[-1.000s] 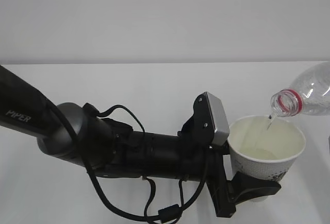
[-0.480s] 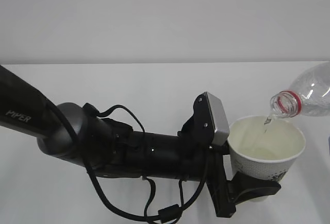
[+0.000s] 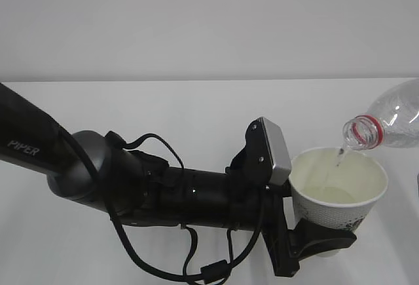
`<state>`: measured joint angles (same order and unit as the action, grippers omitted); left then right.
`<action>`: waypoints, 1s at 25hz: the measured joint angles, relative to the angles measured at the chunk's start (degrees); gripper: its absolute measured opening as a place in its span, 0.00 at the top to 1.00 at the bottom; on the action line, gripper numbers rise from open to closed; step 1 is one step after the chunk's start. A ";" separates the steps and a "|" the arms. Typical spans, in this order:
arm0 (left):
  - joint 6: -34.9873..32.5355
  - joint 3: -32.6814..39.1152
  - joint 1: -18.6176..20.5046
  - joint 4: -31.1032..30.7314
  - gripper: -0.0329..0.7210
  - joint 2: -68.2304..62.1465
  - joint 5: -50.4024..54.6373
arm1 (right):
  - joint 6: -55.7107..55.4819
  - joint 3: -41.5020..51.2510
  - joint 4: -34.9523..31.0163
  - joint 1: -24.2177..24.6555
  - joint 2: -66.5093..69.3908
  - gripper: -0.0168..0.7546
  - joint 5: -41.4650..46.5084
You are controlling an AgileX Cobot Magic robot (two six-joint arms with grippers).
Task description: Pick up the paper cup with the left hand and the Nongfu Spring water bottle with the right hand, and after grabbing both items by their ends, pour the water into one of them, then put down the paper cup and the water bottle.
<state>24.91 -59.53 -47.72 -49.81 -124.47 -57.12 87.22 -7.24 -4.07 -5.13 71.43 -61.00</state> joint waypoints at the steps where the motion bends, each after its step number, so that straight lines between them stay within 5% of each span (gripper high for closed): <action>1: 0.00 0.00 0.00 0.00 0.24 0.00 0.10 | 0.00 0.00 0.00 0.00 0.00 0.42 -0.08; 25: 0.00 0.00 0.00 0.00 0.24 0.00 0.31 | 0.00 0.00 0.00 0.00 0.00 0.42 -0.37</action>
<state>24.91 -59.53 -47.72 -49.81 -124.47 -56.81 87.22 -7.24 -4.07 -5.13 71.43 -61.37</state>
